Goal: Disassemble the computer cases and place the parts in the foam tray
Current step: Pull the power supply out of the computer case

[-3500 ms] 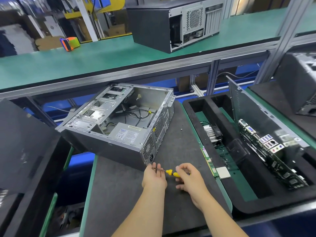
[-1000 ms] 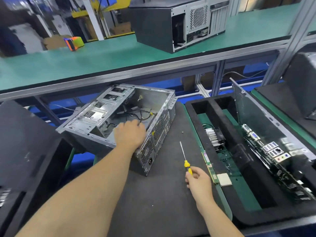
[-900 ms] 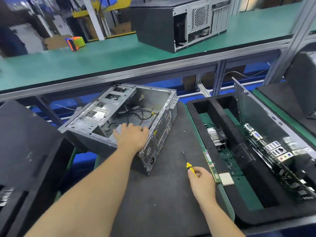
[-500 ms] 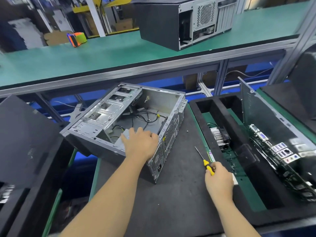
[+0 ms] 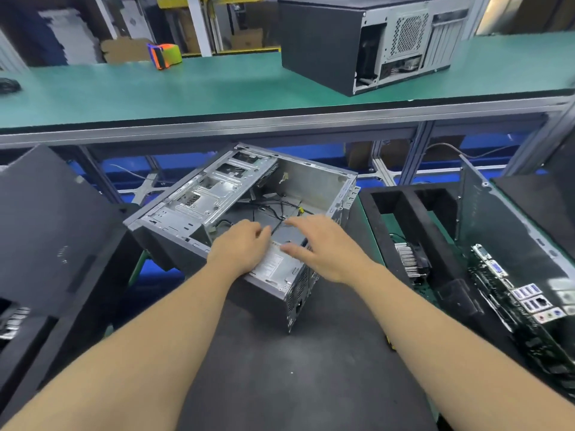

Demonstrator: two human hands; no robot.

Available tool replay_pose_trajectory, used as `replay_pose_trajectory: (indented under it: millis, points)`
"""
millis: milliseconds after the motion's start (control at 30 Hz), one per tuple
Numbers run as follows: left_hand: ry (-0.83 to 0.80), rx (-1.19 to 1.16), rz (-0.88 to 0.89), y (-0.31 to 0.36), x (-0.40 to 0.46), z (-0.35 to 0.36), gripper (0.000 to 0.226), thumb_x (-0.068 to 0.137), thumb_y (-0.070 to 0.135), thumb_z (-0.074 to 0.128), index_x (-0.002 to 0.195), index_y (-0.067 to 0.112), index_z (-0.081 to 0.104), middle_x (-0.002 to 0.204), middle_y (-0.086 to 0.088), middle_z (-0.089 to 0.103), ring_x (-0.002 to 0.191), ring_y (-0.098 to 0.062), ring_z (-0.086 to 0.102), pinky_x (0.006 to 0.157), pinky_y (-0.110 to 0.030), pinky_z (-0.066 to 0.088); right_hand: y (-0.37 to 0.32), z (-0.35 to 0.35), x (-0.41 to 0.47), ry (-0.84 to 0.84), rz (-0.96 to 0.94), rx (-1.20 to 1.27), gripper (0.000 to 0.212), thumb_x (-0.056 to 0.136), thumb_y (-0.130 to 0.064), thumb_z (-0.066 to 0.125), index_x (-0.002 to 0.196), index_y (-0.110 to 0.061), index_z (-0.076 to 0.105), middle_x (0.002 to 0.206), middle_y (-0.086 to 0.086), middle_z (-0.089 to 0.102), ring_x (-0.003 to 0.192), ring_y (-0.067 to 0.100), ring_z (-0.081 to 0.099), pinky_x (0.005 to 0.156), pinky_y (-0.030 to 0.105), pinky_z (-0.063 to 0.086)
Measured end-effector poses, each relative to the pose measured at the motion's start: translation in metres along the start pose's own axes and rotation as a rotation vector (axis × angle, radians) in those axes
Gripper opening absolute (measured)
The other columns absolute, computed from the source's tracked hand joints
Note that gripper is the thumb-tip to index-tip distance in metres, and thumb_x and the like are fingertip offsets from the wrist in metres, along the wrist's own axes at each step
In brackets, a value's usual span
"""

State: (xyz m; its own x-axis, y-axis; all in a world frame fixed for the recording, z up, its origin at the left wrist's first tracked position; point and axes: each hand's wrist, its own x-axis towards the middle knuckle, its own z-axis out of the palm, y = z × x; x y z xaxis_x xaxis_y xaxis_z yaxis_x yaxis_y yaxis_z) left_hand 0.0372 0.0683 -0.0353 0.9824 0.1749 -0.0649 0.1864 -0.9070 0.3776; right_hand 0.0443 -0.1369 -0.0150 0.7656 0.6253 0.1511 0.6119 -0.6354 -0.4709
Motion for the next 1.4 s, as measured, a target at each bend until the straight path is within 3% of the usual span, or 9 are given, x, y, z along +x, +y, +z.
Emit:
replay_pose_trajectory:
  millis: [167, 300, 567, 733, 967, 1067, 1167, 1267, 1400]
  points:
    - [0.071, -0.028, -0.022, -0.001, 0.0, 0.002, 0.029, 0.098, 0.043, 0.04, 0.085, 0.025, 0.059, 0.097, 0.003, 0.062, 0.089, -0.026, 0.06, 0.075, -0.039, 0.046, 0.009, 0.013, 0.025, -0.334, -0.141, -0.229, 0.092, 0.076, -0.079, 0.059, 0.151, -0.033, 0.031, 0.078, -0.011, 0.048, 0.09, 0.021, 0.046, 0.107, 0.044, 0.03]
    - [0.07, -0.053, -0.048, -0.003, 0.001, 0.004, 0.031, 0.097, 0.043, 0.038, 0.082, 0.025, 0.058, 0.096, 0.005, 0.06, 0.086, -0.024, 0.06, 0.073, -0.037, 0.045, 0.016, 0.006, 0.031, -0.451, -0.288, -0.384, 0.128, 0.049, -0.088, 0.069, 0.152, -0.042, 0.009, 0.086, -0.016, 0.05, 0.087, 0.02, 0.047, 0.092, 0.038, 0.032]
    - [0.11, 0.036, -0.01, -0.002, 0.0, 0.008, 0.032, 0.097, 0.045, 0.039, 0.084, 0.026, 0.061, 0.093, 0.002, 0.06, 0.103, -0.027, 0.054, 0.083, -0.04, 0.042, 0.025, 0.029, 0.016, -0.112, -0.409, -0.573, 0.093, 0.069, -0.038, 0.075, 0.152, -0.027, 0.034, 0.086, -0.002, 0.055, 0.082, 0.024, 0.051, 0.08, 0.037, 0.038]
    - [0.175, 0.146, 0.049, -0.004, 0.005, 0.012, 0.033, 0.098, 0.049, 0.038, 0.087, 0.028, 0.06, 0.111, 0.004, 0.065, 0.121, -0.019, 0.049, 0.12, -0.042, 0.022, 0.021, 0.052, 0.013, 0.241, -0.39, -0.491, 0.044, 0.085, -0.028, 0.065, 0.127, -0.015, 0.067, 0.07, 0.003, 0.054, 0.063, 0.028, 0.05, 0.066, 0.041, 0.047]
    - [0.11, 0.172, 0.052, -0.001, 0.003, 0.008, 0.032, 0.1, 0.044, 0.034, 0.087, 0.027, 0.057, 0.11, -0.001, 0.067, 0.117, -0.022, 0.052, 0.12, -0.041, 0.023, 0.009, 0.017, 0.018, -0.34, -0.164, -0.373, 0.086, 0.071, -0.021, 0.064, 0.151, -0.034, 0.035, 0.127, -0.005, 0.051, 0.108, 0.021, 0.046, 0.107, 0.036, 0.024]
    - [0.063, 0.206, 0.051, 0.0, 0.002, 0.009, 0.05, 0.104, 0.045, 0.025, 0.103, 0.021, 0.069, 0.125, -0.005, 0.065, 0.128, -0.023, 0.047, 0.123, -0.043, 0.018, 0.002, 0.0, 0.034, -0.484, 0.01, -0.019, 0.07, 0.078, -0.02, 0.056, 0.144, -0.041, 0.049, 0.153, -0.005, 0.041, 0.108, 0.015, 0.042, 0.115, 0.039, 0.02]
    - [-0.047, 0.256, 0.037, 0.002, 0.006, 0.008, 0.06, 0.106, 0.047, 0.013, 0.133, 0.024, 0.062, 0.145, -0.007, 0.05, 0.142, -0.026, 0.033, 0.125, -0.046, 0.007, -0.01, 0.003, 0.048, -0.28, 0.233, 0.186, 0.04, 0.089, -0.009, 0.047, 0.111, -0.025, 0.076, 0.123, -0.004, 0.067, 0.103, 0.012, 0.059, 0.099, 0.03, 0.039]
    - [-0.101, 0.316, 0.03, 0.005, 0.01, 0.011, 0.059, 0.105, 0.05, 0.011, 0.136, 0.027, 0.056, 0.148, -0.009, 0.045, 0.143, -0.029, 0.028, 0.124, -0.049, 0.004, -0.025, 0.031, 0.051, 0.151, 0.431, 0.06, 0.026, 0.093, -0.013, 0.042, 0.077, -0.012, 0.062, 0.083, 0.004, 0.067, 0.078, 0.027, 0.056, 0.081, 0.037, 0.044]
    - [-0.172, 0.417, 0.036, 0.014, 0.024, 0.009, 0.048, 0.103, 0.045, 0.022, 0.139, 0.031, 0.05, 0.147, -0.009, 0.043, 0.142, -0.032, 0.029, 0.123, -0.052, 0.007, -0.025, 0.049, 0.05, 0.256, 0.367, -0.034, 0.031, 0.102, -0.034, 0.033, 0.099, -0.022, 0.062, 0.093, -0.004, 0.065, 0.081, 0.022, 0.05, 0.092, 0.041, 0.04]
